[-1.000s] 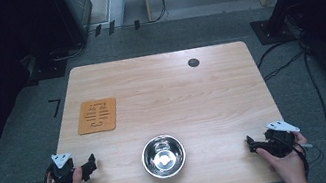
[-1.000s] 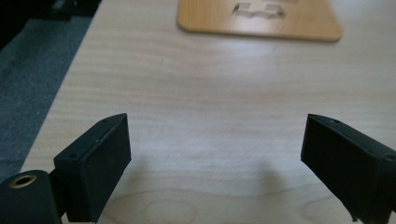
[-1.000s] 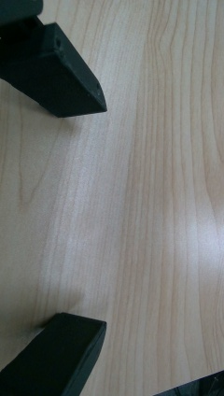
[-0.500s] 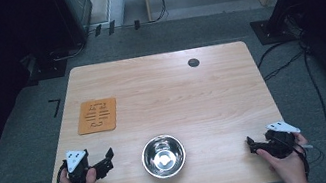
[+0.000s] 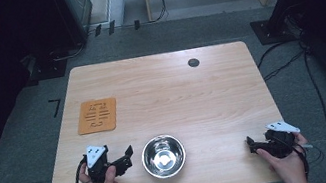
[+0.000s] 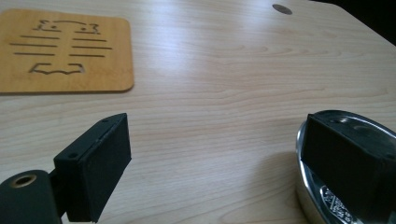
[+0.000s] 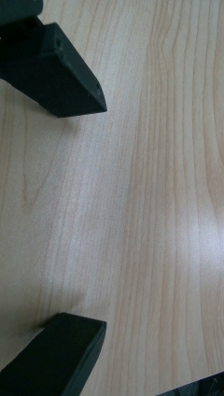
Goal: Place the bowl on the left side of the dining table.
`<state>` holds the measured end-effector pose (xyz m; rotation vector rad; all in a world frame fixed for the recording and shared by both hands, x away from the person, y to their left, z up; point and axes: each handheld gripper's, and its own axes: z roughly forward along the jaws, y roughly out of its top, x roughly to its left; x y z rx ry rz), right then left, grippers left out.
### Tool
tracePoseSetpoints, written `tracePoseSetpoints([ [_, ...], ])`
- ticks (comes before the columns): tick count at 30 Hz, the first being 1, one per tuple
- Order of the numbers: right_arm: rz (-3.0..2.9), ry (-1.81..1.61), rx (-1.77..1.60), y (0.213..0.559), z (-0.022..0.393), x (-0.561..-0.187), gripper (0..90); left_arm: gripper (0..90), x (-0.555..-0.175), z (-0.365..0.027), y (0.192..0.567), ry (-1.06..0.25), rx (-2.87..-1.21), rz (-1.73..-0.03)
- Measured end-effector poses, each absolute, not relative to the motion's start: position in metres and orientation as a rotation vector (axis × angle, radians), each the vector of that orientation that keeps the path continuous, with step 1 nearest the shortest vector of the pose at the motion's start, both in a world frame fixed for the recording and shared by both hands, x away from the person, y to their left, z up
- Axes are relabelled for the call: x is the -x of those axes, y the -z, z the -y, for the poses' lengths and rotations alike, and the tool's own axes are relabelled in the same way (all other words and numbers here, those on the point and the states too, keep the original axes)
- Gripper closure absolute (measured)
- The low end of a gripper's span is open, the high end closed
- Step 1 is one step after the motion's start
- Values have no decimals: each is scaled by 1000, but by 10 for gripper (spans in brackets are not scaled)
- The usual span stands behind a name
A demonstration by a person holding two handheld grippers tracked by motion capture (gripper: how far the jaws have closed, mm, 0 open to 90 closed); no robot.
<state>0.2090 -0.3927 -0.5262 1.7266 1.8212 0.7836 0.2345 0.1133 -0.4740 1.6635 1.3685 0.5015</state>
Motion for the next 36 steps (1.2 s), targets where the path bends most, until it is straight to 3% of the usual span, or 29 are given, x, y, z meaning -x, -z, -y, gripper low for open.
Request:
tracePoseSetpoints([
  [9, -1820, -783, -1729, 526, 392, -209, 0, 89, -236, -99, 478, -454, -1680, -1376],
  [20, -1821, -783, -1729, 526, 392, -209, 0, 312, -235, -81, 487, -359, -1772, -1327],
  [36, -1820, -783, -1729, 526, 393, -209, 0, 531, -244, -66, 504, -165, -1861, -1259],
])
